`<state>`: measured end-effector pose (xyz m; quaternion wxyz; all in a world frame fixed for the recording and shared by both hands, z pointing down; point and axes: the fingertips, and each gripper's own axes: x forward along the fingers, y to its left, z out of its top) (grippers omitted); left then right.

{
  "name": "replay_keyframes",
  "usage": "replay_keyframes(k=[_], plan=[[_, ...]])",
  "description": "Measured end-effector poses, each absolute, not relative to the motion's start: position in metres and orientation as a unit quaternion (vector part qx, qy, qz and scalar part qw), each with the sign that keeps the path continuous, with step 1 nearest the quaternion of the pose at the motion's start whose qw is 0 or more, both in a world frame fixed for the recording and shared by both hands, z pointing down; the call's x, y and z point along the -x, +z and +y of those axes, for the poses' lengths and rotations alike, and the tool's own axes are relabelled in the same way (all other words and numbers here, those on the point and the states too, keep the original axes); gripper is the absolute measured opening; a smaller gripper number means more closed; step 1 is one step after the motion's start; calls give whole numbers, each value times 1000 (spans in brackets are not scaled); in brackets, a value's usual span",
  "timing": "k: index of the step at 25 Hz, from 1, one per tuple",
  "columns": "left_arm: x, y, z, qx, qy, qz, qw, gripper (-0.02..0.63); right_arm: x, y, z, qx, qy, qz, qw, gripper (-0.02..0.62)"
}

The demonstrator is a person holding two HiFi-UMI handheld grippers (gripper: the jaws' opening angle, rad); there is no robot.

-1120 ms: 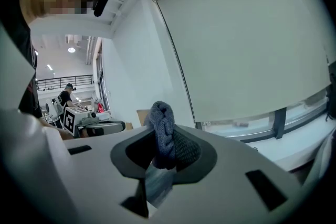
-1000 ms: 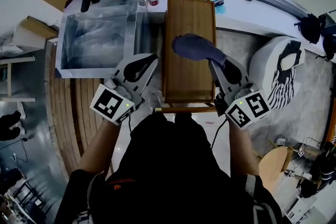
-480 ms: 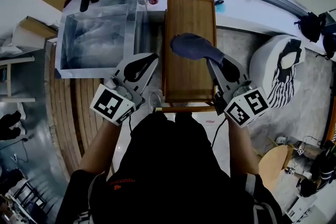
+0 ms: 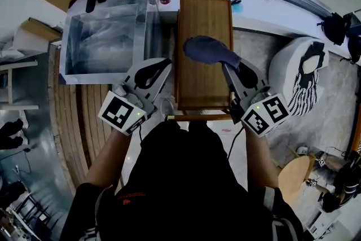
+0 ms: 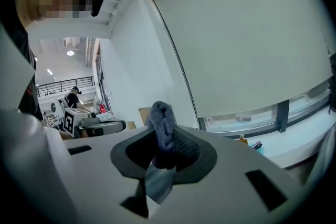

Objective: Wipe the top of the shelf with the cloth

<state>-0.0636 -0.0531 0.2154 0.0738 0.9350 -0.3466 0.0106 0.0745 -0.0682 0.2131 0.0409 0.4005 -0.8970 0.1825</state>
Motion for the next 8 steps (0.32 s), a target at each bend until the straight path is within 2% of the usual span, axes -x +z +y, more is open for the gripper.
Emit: replay_keyframes(k=[8], plan=[[60, 218, -51, -935, 10, -347, 75, 26, -77, 215, -67, -398, 186, -898, 38, 66]])
